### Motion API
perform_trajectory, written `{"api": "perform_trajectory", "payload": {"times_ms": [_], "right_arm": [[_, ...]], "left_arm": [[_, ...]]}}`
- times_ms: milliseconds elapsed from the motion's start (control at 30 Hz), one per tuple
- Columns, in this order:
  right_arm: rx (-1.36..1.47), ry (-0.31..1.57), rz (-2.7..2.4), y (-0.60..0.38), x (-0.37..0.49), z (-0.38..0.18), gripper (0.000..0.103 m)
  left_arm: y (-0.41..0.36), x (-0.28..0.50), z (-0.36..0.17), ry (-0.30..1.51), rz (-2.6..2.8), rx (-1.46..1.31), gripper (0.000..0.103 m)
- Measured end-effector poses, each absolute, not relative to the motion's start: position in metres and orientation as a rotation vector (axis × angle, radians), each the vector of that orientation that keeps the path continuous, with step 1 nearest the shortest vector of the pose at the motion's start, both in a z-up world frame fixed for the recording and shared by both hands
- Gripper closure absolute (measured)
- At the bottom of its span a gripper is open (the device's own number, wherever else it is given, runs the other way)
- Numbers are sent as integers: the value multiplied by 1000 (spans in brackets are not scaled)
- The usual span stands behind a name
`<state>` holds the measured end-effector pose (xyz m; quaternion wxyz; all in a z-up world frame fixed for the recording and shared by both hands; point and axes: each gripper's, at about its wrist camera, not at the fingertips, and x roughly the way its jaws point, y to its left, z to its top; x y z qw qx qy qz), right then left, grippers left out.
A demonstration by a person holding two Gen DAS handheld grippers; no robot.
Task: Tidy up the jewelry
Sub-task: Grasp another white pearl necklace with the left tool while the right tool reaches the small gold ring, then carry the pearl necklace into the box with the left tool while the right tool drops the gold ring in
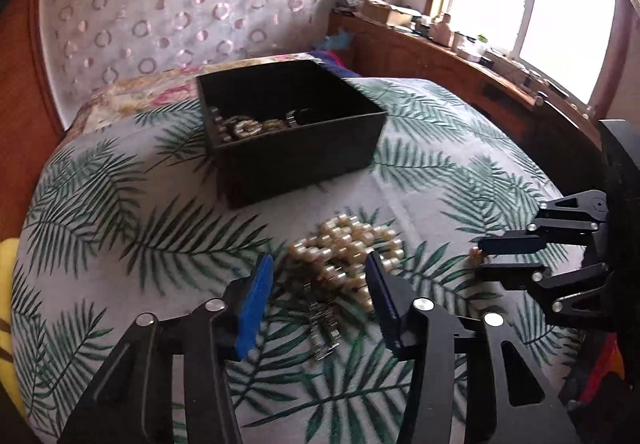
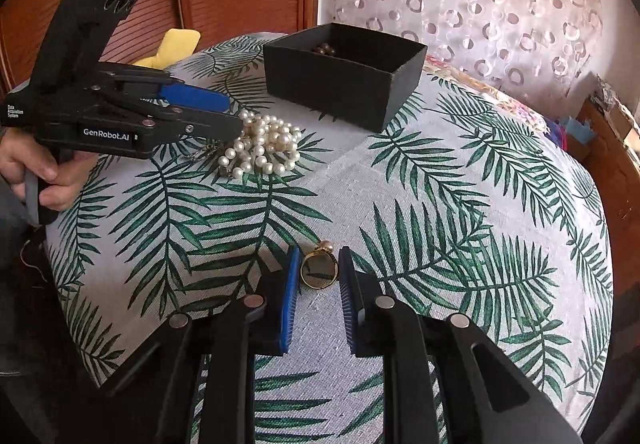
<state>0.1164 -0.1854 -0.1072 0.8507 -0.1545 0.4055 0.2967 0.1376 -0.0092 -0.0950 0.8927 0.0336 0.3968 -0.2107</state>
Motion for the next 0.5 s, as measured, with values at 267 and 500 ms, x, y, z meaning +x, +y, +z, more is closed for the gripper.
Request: {"api": "perform_trajectory", "payload": {"times_ms": [267,500], "right_arm": [[-317,848,618,-186,117,-108,81],[-323,841,611,-185,117,-108,81]], "left_arm": [[-28,160,-97,870,-450,76,59],[-31,163,-100,868,-483,65,96]]}}
